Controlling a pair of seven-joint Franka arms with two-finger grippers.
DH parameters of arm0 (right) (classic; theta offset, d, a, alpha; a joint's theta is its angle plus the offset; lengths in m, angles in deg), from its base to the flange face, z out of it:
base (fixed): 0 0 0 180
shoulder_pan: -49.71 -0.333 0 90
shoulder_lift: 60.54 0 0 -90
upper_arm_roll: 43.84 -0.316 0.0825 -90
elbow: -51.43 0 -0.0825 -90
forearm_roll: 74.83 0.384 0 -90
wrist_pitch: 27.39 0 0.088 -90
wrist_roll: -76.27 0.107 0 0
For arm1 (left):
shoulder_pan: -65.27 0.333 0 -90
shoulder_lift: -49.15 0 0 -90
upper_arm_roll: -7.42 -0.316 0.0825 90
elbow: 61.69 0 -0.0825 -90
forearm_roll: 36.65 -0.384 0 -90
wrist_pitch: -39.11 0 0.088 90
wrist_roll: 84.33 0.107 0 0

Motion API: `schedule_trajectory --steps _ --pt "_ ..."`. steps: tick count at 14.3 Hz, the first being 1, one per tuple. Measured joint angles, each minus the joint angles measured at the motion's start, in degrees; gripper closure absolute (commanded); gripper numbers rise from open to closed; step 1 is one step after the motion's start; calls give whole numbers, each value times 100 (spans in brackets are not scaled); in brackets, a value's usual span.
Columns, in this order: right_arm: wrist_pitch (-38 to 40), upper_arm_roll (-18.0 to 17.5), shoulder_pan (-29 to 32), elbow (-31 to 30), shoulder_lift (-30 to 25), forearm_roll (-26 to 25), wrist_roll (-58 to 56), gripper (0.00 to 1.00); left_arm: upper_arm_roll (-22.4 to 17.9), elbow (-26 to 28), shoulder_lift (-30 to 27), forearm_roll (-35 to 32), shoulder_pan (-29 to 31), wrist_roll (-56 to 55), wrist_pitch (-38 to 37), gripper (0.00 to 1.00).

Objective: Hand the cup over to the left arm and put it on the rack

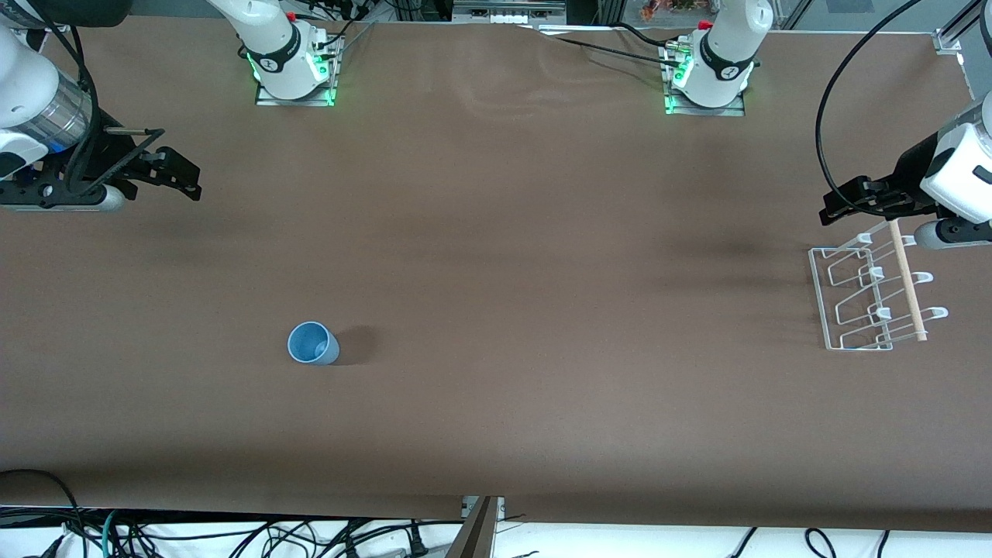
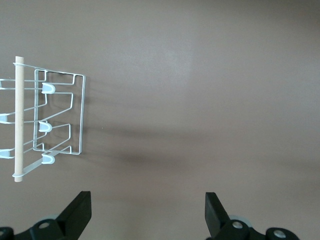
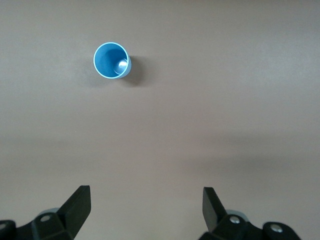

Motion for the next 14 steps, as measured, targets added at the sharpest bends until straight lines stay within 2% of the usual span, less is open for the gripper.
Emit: schedule_trajectory --steps 14 --pt "9 3 2 29 109 0 21 1 19 -13 0 0 0 0 -97 0"
